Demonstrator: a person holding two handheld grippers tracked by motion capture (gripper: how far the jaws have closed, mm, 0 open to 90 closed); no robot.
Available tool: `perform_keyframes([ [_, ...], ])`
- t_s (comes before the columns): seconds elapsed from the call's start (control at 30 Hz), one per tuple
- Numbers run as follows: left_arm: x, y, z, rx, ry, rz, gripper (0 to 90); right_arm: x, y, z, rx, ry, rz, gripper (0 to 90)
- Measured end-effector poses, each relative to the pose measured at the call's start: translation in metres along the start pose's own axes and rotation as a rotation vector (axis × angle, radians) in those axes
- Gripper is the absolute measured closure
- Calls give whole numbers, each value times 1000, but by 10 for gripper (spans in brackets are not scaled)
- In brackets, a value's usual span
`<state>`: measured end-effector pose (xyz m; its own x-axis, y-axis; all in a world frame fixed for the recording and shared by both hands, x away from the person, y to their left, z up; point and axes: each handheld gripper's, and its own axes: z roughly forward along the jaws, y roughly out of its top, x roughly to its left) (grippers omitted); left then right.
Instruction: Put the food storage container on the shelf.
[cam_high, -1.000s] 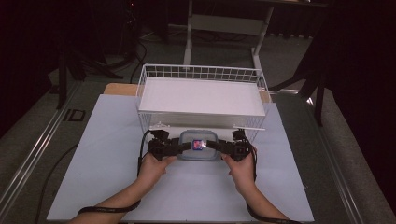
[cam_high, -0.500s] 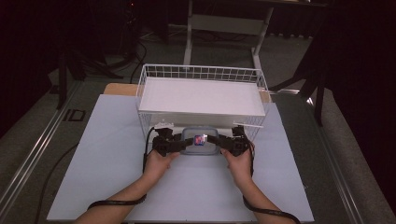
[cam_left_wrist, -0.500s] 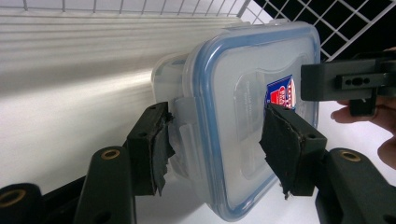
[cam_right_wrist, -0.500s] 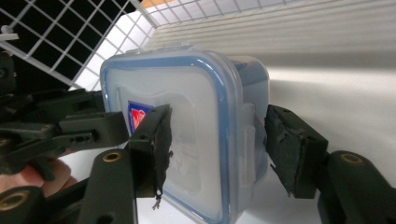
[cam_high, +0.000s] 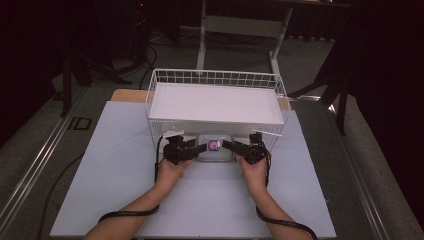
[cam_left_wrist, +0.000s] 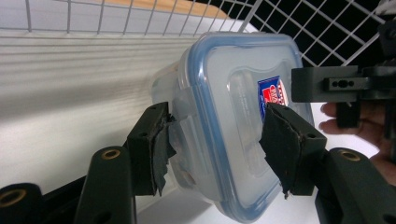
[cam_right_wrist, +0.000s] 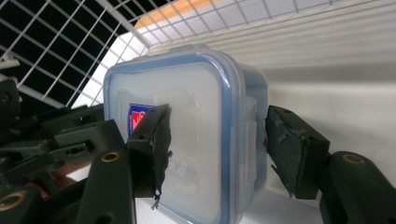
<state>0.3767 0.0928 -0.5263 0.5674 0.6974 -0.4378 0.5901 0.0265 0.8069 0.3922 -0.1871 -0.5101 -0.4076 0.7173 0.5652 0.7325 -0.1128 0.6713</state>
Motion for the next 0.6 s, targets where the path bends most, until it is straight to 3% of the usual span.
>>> perform_keyframes([
  [0.2,-1,-2,3,-20,10,46,396,0,-1,3,-25,-19,-13,399],
  [0.33,1,-1,5,-38,37,39,390,1,2,4,-30,-48,-30,393],
  [0.5,3,2,6,-29,34,36,404,-1,3,9,-21,-70,-36,391],
  [0.6,1,2,4,-24,44,56,403,3,2,8,-33,-88,-76,377],
])
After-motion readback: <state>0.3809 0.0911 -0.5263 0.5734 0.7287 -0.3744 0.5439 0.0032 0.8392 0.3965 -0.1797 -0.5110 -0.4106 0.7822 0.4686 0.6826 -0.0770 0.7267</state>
